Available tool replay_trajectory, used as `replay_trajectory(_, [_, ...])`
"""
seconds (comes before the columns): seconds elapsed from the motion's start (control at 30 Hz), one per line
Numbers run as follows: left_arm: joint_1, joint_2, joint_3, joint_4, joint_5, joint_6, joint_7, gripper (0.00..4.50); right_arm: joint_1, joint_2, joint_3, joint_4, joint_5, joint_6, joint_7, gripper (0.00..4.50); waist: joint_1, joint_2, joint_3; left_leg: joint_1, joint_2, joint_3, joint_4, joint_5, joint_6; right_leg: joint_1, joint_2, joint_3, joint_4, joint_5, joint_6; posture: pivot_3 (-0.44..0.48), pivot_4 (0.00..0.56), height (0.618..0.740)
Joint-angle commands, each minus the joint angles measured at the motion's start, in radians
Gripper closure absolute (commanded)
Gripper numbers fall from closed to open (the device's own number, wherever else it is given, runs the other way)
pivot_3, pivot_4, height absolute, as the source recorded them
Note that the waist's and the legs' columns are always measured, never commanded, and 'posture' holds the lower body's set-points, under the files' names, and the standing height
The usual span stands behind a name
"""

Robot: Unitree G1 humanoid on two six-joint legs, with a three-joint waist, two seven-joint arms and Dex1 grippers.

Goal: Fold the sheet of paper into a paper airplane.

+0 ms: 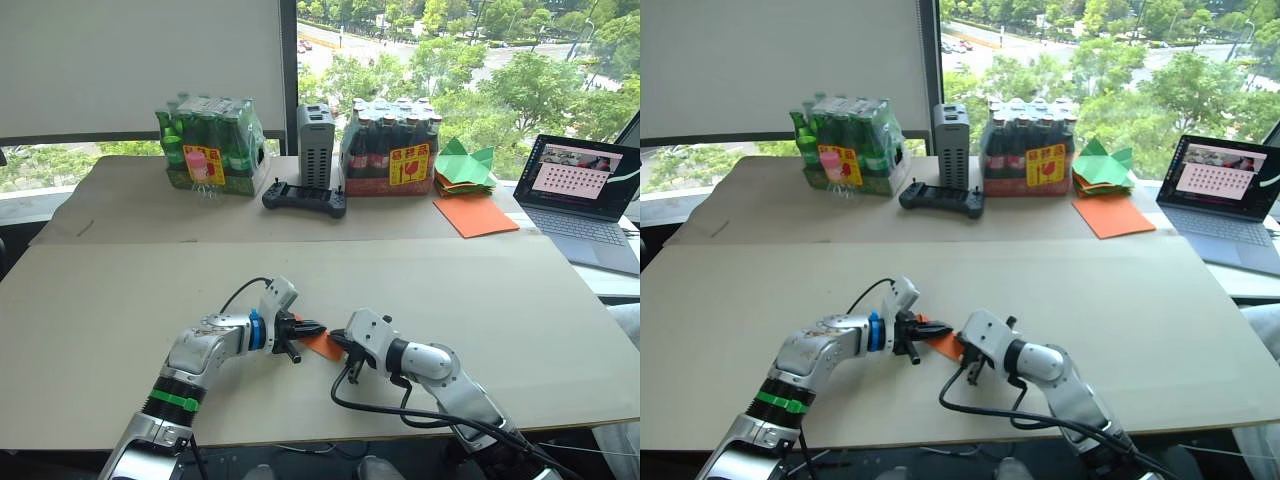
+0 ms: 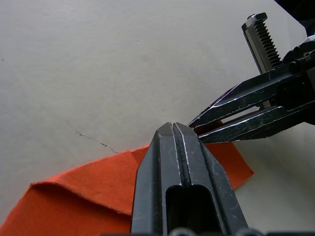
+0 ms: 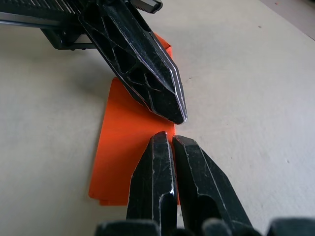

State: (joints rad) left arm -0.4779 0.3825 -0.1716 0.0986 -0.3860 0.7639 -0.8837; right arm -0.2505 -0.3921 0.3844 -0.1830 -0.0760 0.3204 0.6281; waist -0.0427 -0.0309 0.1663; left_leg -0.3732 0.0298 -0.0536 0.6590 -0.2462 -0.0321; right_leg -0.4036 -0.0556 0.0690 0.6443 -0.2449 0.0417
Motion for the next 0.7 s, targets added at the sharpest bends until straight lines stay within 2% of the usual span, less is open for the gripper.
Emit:
replay_trajectory(0.03, [-0.001,0.011,-0.005,-0.006,0.011,-0.012,-0.001,4.50,0.030,-0.015,0.021,0.030,-0.025,0.025,0.007,4.17,0.000,0.000,0.000,0.000,0.000,0.000,0.000,0.000,0.000,0.000,0.000,0.000,0.000,0.000,0.000,0.000,0.150,0.740])
replay_trajectory(0.7, [0.033,0.102,0.079,0.047,0.012,-0.044,0.005,4.50,0.019,-0.021,0.030,0.043,-0.030,0.010,0.022,4.17,-0.003,0.000,0.000,0.001,0.000,0.000,0.000,0.000,0.000,0.000,0.000,0.000,0.000,0.000,0.000,0.000,0.150,0.740])
